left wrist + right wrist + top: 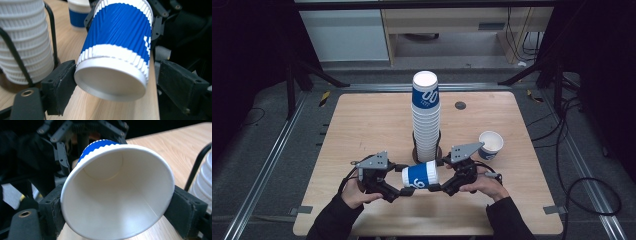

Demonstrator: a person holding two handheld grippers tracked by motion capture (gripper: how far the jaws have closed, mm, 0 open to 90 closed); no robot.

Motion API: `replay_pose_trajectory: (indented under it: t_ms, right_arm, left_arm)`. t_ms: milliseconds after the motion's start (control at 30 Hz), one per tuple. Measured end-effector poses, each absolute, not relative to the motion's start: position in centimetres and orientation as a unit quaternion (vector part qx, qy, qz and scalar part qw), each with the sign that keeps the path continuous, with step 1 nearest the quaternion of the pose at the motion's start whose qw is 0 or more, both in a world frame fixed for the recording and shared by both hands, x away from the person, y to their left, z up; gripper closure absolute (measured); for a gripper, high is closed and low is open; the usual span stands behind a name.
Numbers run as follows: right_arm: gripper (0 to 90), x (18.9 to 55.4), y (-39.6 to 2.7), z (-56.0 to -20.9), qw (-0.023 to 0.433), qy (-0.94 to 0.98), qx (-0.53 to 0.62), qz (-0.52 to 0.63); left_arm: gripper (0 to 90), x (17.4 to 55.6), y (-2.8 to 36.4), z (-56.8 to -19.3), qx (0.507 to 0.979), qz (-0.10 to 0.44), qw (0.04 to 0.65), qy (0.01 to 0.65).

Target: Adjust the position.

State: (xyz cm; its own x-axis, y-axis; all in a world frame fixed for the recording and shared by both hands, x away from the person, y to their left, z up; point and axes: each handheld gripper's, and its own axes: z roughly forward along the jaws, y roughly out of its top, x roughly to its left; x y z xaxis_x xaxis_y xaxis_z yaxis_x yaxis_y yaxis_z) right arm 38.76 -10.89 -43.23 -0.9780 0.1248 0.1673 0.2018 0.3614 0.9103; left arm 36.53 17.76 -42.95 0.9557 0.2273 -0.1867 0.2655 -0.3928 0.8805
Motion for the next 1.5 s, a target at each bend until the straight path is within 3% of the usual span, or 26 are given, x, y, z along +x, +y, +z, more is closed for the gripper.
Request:
replay_pose_trajectory:
  t_ms: [433,667,1133,1500]
  right_arm:
    - [15.6,38.4,-8.4,-44.4,0.023,-0.876,-0.079,-0.474]
    - [15.5,38.3,-8.1,-44.4,0.022,-0.882,-0.071,-0.466]
    - [8.1,38.5,-8.9,-43.7,0.003,-0.863,-0.087,-0.497]
    - [7.7,39.2,-11.0,-42.6,-0.024,-0.822,-0.139,-0.551]
  left_arm:
    - [15.9,36.3,16.0,-44.7,0.892,0.004,0.431,0.138]
    - [23.3,36.2,15.8,-45.0,0.9,0.005,0.415,0.133]
    - [25.3,36.5,16.3,-44.9,0.893,0.011,0.428,0.14]
    - [25.2,37.2,17.9,-43.7,0.849,0.047,0.492,0.185]
